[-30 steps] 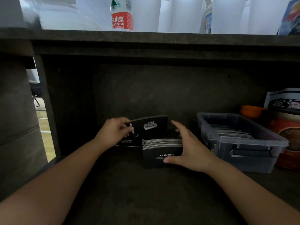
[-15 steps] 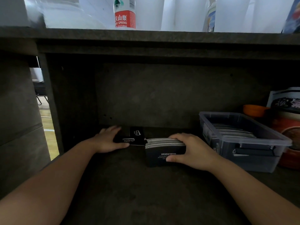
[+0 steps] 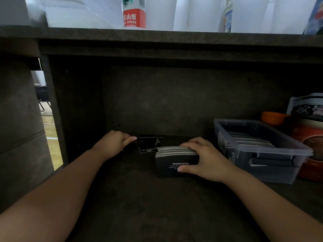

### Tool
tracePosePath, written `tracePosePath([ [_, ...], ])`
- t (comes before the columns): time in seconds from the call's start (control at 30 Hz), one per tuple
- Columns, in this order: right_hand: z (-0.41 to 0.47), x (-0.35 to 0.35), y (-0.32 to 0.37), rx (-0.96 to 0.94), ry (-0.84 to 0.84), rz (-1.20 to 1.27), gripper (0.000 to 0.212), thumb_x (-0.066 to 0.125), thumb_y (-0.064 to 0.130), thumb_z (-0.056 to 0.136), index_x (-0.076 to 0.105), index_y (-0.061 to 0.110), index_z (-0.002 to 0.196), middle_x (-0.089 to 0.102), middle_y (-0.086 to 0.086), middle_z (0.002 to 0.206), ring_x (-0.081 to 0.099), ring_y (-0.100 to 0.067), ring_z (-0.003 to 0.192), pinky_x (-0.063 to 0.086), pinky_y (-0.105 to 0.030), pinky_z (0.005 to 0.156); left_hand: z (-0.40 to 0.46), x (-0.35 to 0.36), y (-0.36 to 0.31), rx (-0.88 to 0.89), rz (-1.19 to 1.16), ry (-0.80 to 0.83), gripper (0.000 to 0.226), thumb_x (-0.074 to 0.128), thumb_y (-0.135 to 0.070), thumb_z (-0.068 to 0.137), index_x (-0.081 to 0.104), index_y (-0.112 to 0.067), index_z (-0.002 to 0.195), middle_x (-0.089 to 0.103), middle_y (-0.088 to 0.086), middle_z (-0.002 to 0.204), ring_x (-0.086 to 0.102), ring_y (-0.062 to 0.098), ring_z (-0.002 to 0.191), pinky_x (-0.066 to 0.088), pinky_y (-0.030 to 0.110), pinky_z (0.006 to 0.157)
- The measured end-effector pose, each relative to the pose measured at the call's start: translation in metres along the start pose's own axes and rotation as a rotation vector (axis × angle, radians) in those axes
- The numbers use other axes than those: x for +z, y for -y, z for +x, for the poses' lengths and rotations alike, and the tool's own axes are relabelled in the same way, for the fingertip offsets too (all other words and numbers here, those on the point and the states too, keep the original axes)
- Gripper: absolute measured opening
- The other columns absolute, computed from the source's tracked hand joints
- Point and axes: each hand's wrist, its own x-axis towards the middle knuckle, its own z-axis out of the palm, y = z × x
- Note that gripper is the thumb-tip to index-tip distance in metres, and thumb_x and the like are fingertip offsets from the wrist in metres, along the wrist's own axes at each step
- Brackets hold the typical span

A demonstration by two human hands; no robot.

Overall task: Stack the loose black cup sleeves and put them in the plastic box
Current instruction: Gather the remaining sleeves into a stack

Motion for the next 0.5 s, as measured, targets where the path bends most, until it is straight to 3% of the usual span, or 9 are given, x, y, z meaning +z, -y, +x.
tracePosePath([
  [0.07, 0.000, 0.000, 0.000, -0.001, -0.007, -0.003, 0.069, 0.075, 0.058, 0.070, 0.046, 0.045, 0.132, 0.033, 0.022, 0.124, 0.032, -0.002, 0.122, 0.031, -0.024, 0.102, 0.002, 0.001, 0.002, 0.054, -0.020, -0.045, 0.015, 0.052, -0.027, 0.098, 0.067, -0.028, 0.099, 0.070, -0.002, 0.092, 0.064, 0.005, 0.073, 0.054, 0.035, 0.082],
  [0.17, -0.001, 0.000, -0.001, -0.003, -0.004, -0.005, 0.070, 0.075, 0.058, 0.070, 0.046, 0.045, 0.132, 0.033, 0.021, 0.123, 0.033, -0.003, 0.122, 0.031, -0.022, 0.101, 0.004, 0.004, 0.009, 0.088, -0.072, -0.024, 0.036, 0.054, -0.006, 0.094, 0.058, -0.033, 0.117, 0.066, -0.009, 0.106, 0.063, 0.005, 0.091, 0.052, 0.030, 0.088],
  [0.33, -0.001, -0.002, 0.002, 0.031, 0.008, 0.006, 0.087, 0.076, 0.058, 0.069, 0.033, 0.040, 0.143, 0.034, 0.016, 0.138, 0.033, -0.005, 0.129, 0.034, -0.027, 0.107, 0.006, 0.001, -0.013, -0.041, -0.607, -0.074, 0.023, 0.069, -0.005, 0.086, 0.063, -0.027, 0.089, 0.070, -0.004, 0.088, 0.068, 0.014, 0.084, 0.057, 0.026, 0.068],
  [0.4, -0.002, -0.002, 0.002, 0.039, 0.006, 0.029, 0.093, 0.077, 0.058, 0.067, 0.028, 0.041, 0.145, 0.033, 0.014, 0.142, 0.034, -0.007, 0.131, 0.036, -0.031, 0.109, 0.004, -0.002, -0.023, -0.061, -0.736, -0.005, 0.015, 0.067, -0.007, 0.087, 0.068, -0.022, 0.091, 0.073, -0.002, 0.089, 0.069, 0.016, 0.088, 0.056, 0.025, 0.070],
  [0.5, -0.002, -0.001, 0.001, 0.053, -0.005, 0.053, 0.103, 0.079, 0.059, 0.064, 0.020, 0.040, 0.146, 0.033, 0.012, 0.144, 0.034, -0.009, 0.133, 0.037, -0.036, 0.110, -0.004, -0.005, -0.033, -0.050, -0.830, 0.242, 0.017, 0.055, -0.014, 0.096, 0.068, -0.020, 0.105, 0.074, 0.000, 0.099, 0.070, 0.014, 0.093, 0.056, 0.024, 0.074],
])
